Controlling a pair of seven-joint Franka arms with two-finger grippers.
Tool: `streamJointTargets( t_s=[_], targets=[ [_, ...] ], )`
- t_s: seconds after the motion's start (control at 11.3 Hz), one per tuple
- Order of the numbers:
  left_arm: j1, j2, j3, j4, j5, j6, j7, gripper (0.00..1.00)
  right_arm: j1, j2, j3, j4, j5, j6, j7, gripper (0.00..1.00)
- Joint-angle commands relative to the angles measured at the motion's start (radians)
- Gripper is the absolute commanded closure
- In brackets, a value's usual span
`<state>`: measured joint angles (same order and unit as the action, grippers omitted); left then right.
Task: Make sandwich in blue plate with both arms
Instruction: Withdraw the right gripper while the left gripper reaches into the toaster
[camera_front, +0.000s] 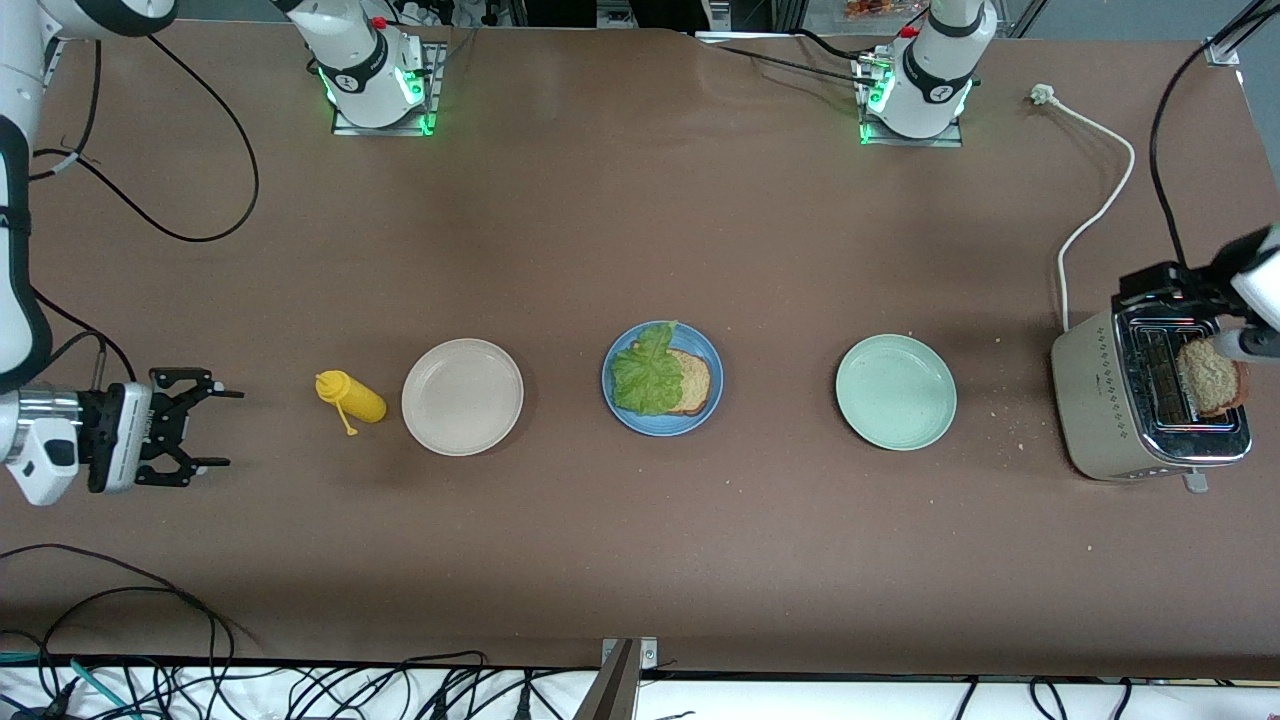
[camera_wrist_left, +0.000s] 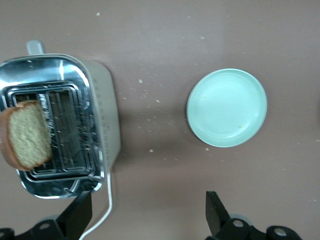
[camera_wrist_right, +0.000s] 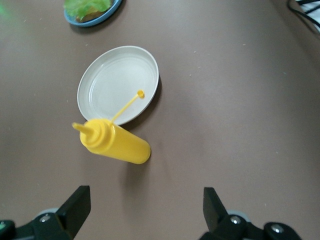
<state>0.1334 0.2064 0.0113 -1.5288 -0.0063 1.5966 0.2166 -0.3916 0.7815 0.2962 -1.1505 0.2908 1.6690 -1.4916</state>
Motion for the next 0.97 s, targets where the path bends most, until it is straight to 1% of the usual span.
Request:
streamJointTargets(
  t_s=[0.0,0.09,0.26,0.35,0.53,0.62,0.71,0.79,0.88],
  targets=[
    [0.118,0.102,-0.01,0.078,0.014,0.08,0.192,0.0,0.127,-0.174,-0.13,-0.084,-0.002,-0.04,0.279,0.0],
    [0.153,0.125,-0.01,0.078,0.012,0.109,0.251,0.0,0.152,-0.201,-0.14,-0.086,-0.007,-0.052,0.38,0.0],
    [0.224,0.192,-0.011,0.078,0.012,0.195,0.314,0.0,0.168,-0.27,-0.141,-0.124,-0.012,-0.055,0.619,0.0],
    [0.253,0.217,-0.011,0.078,-0.001,0.241,0.395,0.0,0.174,-0.31,-0.141,-0.144,-0.012,-0.067,0.733,0.0],
    [0.333,0.273,-0.013,0.078,-0.053,0.288,0.484,0.0,0.188,-0.378,-0.143,-0.169,-0.019,-0.089,0.89,0.0],
    [0.354,0.298,-0.011,0.076,-0.098,0.321,0.532,0.02,0.203,-0.405,-0.144,-0.172,-0.039,-0.11,0.945,0.0],
    [0.382,0.317,-0.011,0.076,-0.125,0.338,0.549,0.2,0.223,-0.439,-0.149,-0.185,-0.047,-0.115,1.009,0.0],
    [0.388,0.326,-0.011,0.069,-0.132,0.338,0.534,0.38,0.262,-0.476,-0.17,-0.21,-0.067,-0.114,1.065,0.0],
    [0.388,0.326,-0.011,0.065,-0.138,0.332,0.512,0.6,0.311,-0.511,-0.199,-0.241,-0.093,-0.104,1.115,0.0]
  ],
)
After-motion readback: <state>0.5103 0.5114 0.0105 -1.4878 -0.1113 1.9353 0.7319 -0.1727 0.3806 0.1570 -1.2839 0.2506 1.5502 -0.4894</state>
